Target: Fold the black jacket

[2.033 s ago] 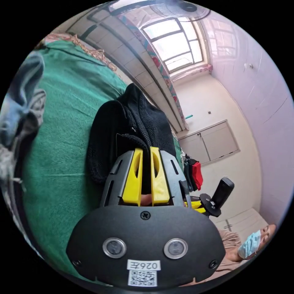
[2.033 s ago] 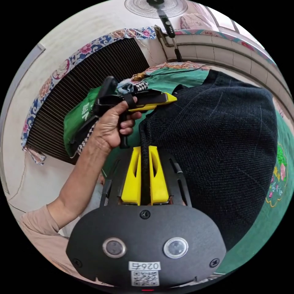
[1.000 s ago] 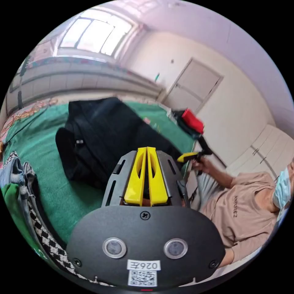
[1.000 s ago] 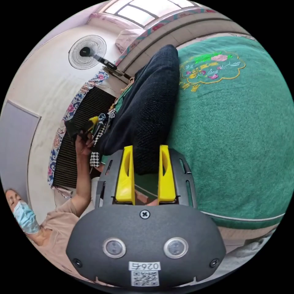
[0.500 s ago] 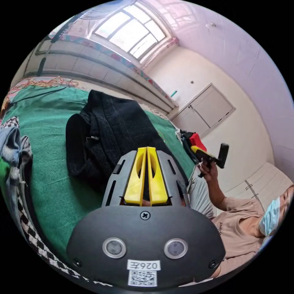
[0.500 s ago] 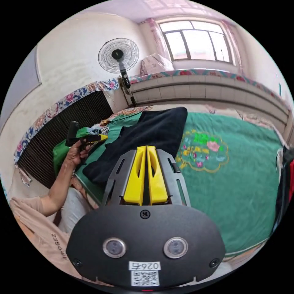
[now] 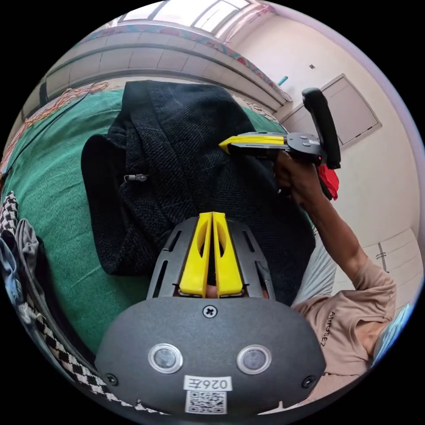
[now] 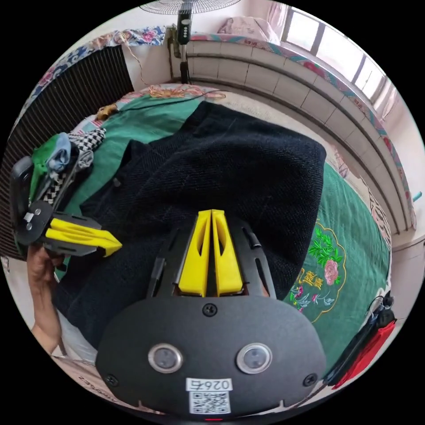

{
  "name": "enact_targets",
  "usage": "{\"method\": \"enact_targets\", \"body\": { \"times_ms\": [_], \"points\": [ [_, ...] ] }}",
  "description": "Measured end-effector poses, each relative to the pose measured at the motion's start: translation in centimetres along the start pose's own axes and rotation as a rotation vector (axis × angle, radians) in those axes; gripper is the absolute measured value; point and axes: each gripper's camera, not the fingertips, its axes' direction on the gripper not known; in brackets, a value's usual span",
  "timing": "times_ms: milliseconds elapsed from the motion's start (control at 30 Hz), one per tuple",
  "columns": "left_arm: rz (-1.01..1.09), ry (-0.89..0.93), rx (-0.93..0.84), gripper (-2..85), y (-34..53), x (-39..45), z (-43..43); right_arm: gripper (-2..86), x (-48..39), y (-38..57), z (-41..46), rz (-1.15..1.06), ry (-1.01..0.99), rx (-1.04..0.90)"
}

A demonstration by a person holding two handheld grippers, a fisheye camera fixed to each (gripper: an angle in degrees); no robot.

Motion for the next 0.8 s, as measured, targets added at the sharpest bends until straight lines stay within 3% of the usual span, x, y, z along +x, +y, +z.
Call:
{"method": "enact_targets", "body": {
  "times_ms": [167,300,467,567,667,800],
  "points": [
    [0.166,0.095,0.550,-1.0,6.6,4.2,-8.9,-0.9,-1.3,11.2,-11.0,0.023,-0.140,0.464],
    [0.372,0.059,0.903,-1.0,13.0,8.7,-14.7,-0.9,-5.1,23.2,-22.7,0.039,0.012,0.926],
    [0.750,0.212,1.322,-1.0,23.7,15.7,-22.2,-0.6,-10.5,33.5,-32.2,0.001,0.171,1.309],
    [0.919,0.290,1.474,-0.9,29.4,18.9,-24.7,-0.8,-12.2,37.0,-37.2,-0.060,0.113,1.382],
    [1.067,0.295,1.437,-0.5,33.0,21.5,-26.8,-0.8,-13.1,39.2,-41.8,-0.123,0.058,1.440],
    [1.149,0.281,1.517,2.8,36.4,23.0,-27.2,-0.2,-13.5,40.6,-48.2,-0.229,-0.006,1.483]
  ]
}}
